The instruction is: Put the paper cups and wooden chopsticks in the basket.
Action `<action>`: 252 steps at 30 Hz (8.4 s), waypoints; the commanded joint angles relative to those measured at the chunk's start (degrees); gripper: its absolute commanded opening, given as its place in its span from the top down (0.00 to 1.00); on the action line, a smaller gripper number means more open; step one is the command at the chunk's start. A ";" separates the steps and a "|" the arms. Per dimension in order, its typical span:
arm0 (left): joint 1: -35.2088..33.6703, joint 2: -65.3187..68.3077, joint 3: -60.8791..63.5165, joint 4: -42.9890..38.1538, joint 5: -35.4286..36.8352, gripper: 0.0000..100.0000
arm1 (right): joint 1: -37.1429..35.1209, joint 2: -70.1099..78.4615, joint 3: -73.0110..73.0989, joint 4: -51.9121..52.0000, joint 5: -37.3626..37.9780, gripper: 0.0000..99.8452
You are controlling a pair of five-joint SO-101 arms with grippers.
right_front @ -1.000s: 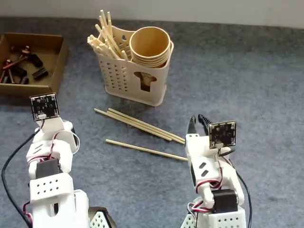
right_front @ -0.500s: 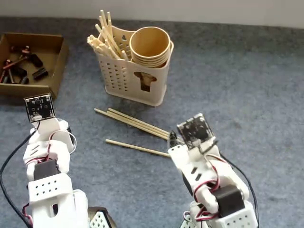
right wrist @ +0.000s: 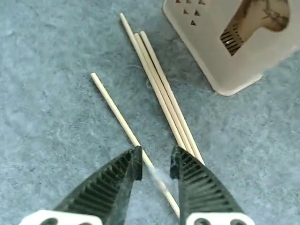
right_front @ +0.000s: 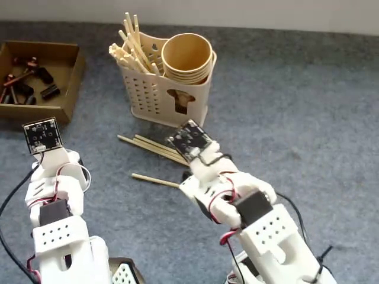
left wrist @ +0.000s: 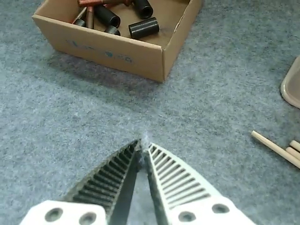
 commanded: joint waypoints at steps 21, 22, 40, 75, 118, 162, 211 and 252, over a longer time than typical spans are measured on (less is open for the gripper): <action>-0.75 -0.57 -0.31 -0.97 0.62 0.99 | -13.67 38.55 -17.54 -5.76 1.05 0.87; -0.75 -0.57 -0.31 -0.97 0.62 0.99 | -13.67 39.96 -17.54 -5.85 1.76 0.87; -0.57 -0.48 -0.22 -0.97 0.62 0.99 | -9.45 55.78 -17.54 -13.85 4.04 0.92; -0.66 -0.48 -0.22 -0.97 0.44 0.99 | -7.96 40.75 -10.07 -16.22 4.31 0.76; -0.40 -0.84 0.75 -1.32 0.26 0.99 | -6.29 14.90 -0.31 -13.32 2.46 0.99; -0.40 -0.84 2.59 -4.92 0.18 0.99 | -0.40 -7.69 0.75 -64.84 -8.79 0.99; -0.31 -0.84 2.59 -4.92 0.18 0.99 | 2.51 44.97 -35.03 -78.20 3.69 0.87; -0.31 -0.84 2.68 -4.92 0.18 0.99 | -2.33 1.80 13.49 -70.37 3.69 1.00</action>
